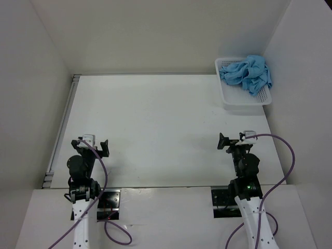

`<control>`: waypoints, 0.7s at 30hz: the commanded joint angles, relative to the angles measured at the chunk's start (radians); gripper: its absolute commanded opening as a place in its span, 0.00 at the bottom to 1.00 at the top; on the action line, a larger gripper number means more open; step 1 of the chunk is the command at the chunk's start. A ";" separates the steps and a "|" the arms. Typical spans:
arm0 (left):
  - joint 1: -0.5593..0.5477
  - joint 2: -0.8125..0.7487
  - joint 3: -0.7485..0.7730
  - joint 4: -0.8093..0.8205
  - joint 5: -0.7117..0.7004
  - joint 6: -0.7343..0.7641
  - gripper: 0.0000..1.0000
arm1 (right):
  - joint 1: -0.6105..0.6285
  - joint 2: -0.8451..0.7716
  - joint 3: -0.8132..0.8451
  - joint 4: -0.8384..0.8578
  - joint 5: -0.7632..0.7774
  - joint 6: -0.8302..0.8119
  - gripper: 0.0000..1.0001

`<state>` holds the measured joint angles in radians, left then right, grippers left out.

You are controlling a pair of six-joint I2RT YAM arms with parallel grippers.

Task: Fold and stack the shorts
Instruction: Grab the shorts from the pile

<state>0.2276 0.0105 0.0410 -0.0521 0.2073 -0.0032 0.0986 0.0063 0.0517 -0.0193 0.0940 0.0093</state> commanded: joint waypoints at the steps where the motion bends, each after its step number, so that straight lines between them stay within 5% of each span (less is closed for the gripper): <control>1: -0.001 -0.024 -0.030 0.032 0.018 0.003 0.99 | 0.004 -0.019 -0.053 0.016 0.010 -0.006 0.99; 6: -0.001 -0.024 -0.021 0.032 0.035 0.003 0.99 | 0.004 -0.019 -0.053 0.016 0.010 -0.006 0.99; 8: -0.001 -0.024 0.000 0.017 0.241 0.003 0.99 | 0.004 -0.019 -0.035 0.007 -0.060 -0.090 0.99; 9: -0.001 -0.024 0.011 0.006 0.354 0.003 0.99 | 0.004 -0.019 -0.004 0.007 -0.291 -0.274 0.99; 11: -0.001 -0.024 0.049 0.018 0.565 0.003 0.99 | 0.004 -0.019 0.007 0.103 -0.397 -0.435 0.99; 12: -0.001 -0.024 0.062 -0.027 0.652 0.003 0.99 | 0.004 -0.019 -0.019 0.148 -0.459 -0.664 1.00; 13: -0.001 -0.024 0.062 -0.219 0.750 0.003 0.99 | 0.004 -0.019 -0.029 -0.001 -0.675 -1.052 1.00; 14: -0.001 -0.024 0.033 -0.221 0.729 0.003 0.99 | 0.004 -0.019 -0.044 -0.101 -0.668 -1.806 1.00; 16: -0.001 -0.014 -0.016 0.052 0.675 0.003 0.99 | 0.004 -0.019 -0.041 -0.046 -0.617 -1.823 1.00; 19: -0.010 -0.004 0.006 0.180 0.661 0.003 0.99 | 0.004 -0.002 -0.033 0.288 -0.704 -1.616 1.00; 21: -0.019 0.029 0.028 0.297 0.641 0.003 0.99 | 0.013 0.104 0.072 0.300 -0.734 -1.606 1.00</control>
<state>0.2169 0.0120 0.0429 -0.0086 0.7948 -0.0055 0.1036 0.0265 0.0441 0.0746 -0.5106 -1.4319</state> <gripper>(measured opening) 0.990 0.997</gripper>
